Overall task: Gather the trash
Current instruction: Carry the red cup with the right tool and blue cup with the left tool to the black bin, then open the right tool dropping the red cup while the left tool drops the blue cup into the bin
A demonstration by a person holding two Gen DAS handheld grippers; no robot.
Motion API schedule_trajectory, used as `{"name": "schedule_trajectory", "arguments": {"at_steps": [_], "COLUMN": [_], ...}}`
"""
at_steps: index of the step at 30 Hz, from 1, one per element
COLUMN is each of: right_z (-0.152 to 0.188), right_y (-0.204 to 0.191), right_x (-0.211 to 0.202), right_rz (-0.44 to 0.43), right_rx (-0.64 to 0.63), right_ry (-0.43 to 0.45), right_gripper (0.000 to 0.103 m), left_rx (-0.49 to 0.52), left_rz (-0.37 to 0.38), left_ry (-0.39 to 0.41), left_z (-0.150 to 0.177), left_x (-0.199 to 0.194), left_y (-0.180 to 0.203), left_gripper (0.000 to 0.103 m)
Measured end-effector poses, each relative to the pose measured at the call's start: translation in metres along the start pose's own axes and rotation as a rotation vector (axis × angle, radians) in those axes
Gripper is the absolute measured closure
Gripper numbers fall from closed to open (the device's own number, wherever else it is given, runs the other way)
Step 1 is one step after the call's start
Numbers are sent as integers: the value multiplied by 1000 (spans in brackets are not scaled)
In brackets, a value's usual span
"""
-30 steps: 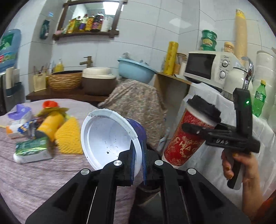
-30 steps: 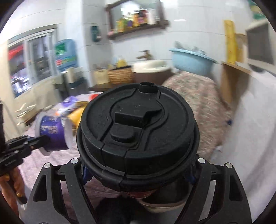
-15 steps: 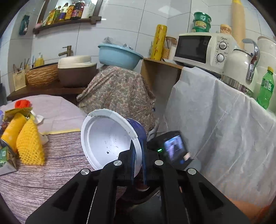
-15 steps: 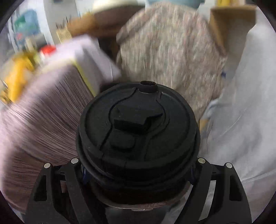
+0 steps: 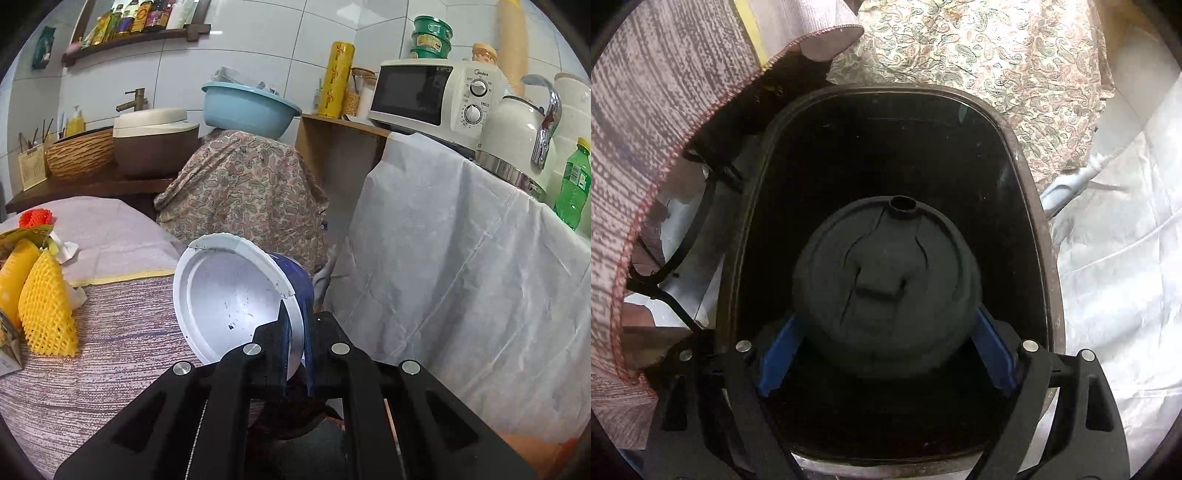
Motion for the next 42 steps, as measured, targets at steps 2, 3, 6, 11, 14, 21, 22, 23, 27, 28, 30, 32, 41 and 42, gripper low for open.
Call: {"name": "schedule_trajectory", "arguments": {"at_steps": [2, 3, 6, 11, 14, 21, 22, 23, 27, 28, 30, 32, 41, 42], "right_z": [5, 5, 8, 28, 47, 104, 110, 115, 134, 135, 139, 145, 159, 160], "right_y": [1, 2, 7, 23, 30, 48, 51, 52, 57, 58, 56, 57, 58, 58], "right_x": [-7, -10, -23, -59, -80, -117, -119, -119, -123, -123, -123, -123, -119, -119], "right_rz": [-13, -16, -8, -8, 30, 45, 45, 51, 84, 80, 83, 83, 92, 93], "right_rx": [12, 17, 35, 115, 125, 243, 256, 260, 281, 283, 289, 295, 303, 301], "right_ry": [21, 33, 73, 168, 214, 268, 258, 245, 213, 209, 205, 202, 182, 182], "right_gripper": [12, 11, 11, 11, 11, 11, 11, 11, 11, 11, 11, 11, 11, 11], "left_rx": [3, 1, -11, -14, -30, -83, -99, -108, -121, -125, -140, -152, -147, -137], "left_rz": [5, 10, 19, 28, 54, 91, 93, 91, 74, 67, 70, 70, 23, 31], "left_ry": [-8, -13, -23, -60, -107, -243, -264, -284, -331, -346, -376, -404, -322, -284], "left_z": [1, 2, 2, 3, 8, 31, 35, 40, 56, 60, 66, 72, 62, 55], "left_x": [4, 6, 11, 30, 50, 112, 122, 131, 155, 162, 172, 180, 158, 144], "left_y": [2, 2, 1, 3, 3, 6, 5, 5, 4, 3, 1, -2, 1, 6], "left_gripper": [95, 95, 95, 95, 95, 95, 95, 95, 95, 95, 93, 82, 38, 35]}}
Point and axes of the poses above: each gripper's, at about its wrist camera, not at the fingertips, and x roughly the way its jaws point, y to its right, z to its underside, the point moved 2 cm from there along x, roughly the way its jaws point, and after that the axes turned 3 degrees about z, right-handed, at the moved point
